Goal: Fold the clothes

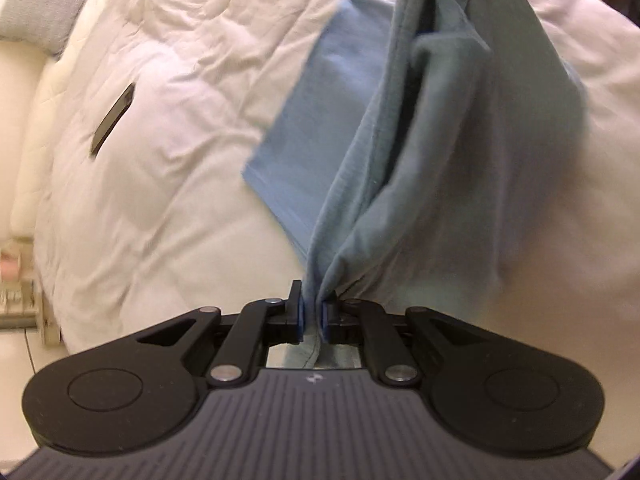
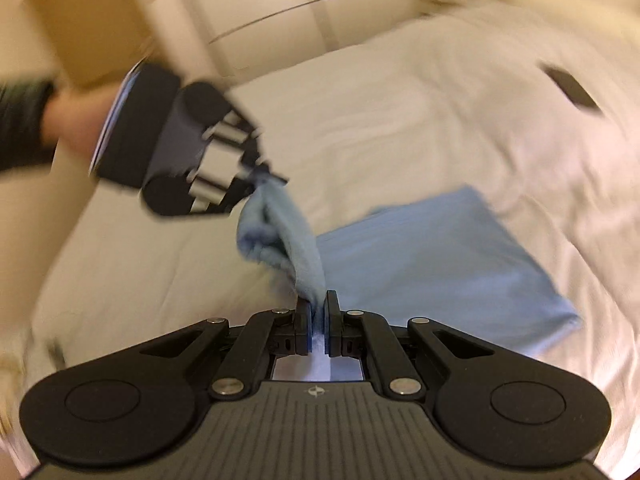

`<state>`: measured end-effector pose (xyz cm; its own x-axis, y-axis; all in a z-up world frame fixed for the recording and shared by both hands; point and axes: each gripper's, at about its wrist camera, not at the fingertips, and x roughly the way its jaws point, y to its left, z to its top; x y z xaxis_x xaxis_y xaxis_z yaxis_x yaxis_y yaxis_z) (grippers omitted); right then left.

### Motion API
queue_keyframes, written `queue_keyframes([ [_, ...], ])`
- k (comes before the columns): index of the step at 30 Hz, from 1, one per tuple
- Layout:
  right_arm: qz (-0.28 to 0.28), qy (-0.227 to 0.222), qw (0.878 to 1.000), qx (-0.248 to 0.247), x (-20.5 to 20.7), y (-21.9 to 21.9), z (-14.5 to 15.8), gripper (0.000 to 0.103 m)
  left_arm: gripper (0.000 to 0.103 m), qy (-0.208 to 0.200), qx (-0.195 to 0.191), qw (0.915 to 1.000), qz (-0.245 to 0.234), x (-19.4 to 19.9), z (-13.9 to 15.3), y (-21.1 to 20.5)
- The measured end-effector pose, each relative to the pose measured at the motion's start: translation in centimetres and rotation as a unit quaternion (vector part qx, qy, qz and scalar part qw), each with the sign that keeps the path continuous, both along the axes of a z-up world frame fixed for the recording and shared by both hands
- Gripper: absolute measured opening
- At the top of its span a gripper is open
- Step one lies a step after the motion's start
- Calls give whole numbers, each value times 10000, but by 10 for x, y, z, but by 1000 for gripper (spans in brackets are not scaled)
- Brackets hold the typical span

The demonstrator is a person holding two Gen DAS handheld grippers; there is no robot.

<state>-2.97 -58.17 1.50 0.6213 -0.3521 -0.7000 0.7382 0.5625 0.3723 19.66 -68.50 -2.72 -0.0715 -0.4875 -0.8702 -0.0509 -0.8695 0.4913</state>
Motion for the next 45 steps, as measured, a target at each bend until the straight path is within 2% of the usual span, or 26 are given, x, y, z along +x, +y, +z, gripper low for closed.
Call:
queue_keyframes([
  [5, -627, -282, 9959, 581, -68, -68, -37, 5, 6, -70, 401, 9991, -153, -60, -36, -68],
  [9, -934, -400, 9901, 966, -103, -106, -72, 5, 6, -272, 762, 9962, -312, -88, -66, -95],
  [13, -1135, -446, 9842, 1283, -120, -121, -102, 5, 7, -358, 1081, 9927, -404, -103, -91, -110],
  [18, -1389, -521, 9770, 1531, -134, -127, -124, 5, 10, -216, 1345, 9903, -264, -108, -105, -124],
  [20, -1467, -534, 9750, 1578, -137, -125, -127, 5, 12, -130, 1431, 9895, -180, -107, -106, -129],
  [22, -1542, -541, 9731, 1622, -139, -123, -131, 5, 29, 62, 1450, 9894, 111, -104, -104, -138],
  [23, -1586, -542, 9720, 1647, -139, -122, -132, 5, 34, 200, 1450, 9887, 332, -102, -101, -145],
  [24, -1636, -539, 9707, 1676, -139, -122, -132, 6, 41, 411, 1455, 9863, 656, -96, -96, -153],
  [26, -1749, -539, 9677, 1731, -141, -120, -132, 10, 41, 831, 1453, 9772, 1306, -84, -85, -170],
  [28, -1891, -538, 9647, 1751, -144, -119, -132, 14, 40, 1231, 1363, 9623, 2008, -64, -72, -183],
  [30, -2017, -492, 9628, 1729, -147, -117, -130, 16, 40, 1470, 1248, 9492, 2489, -46, -63, -188],
  [33, -2177, -407, 9618, 1610, -149, -109, -122, 21, 40, 1823, 1212, 9258, 3082, -20, -49, -181],
  [36, -2243, -301, 9644, 1366, -146, -99, -109, 24, 40, 2211, 1475, 9062, 3288, -13, -45, -172],
  [38, -2199, -194, 9689, 1115, -139, -94, -99, 25, 40, 2288, 1608, 9047, 3213, -19, -49, -166],
  [41, -2040, -111, 9750, 877, -127, -93, -91, 26, 42, 2146, 1656, 9123, 3070, -33, -64, -158],
  [43, -1995, -162, 9755, 915, -123, -98, -91, 30, 46, 2056, 1777, 9082, 3184, -35, -79, -161],
  [45, -2021, -245, 9739, 1006, -121, -103, -94, 32, 45, 2023, 1837, 8992, 3418, -32, -92, -167],
])
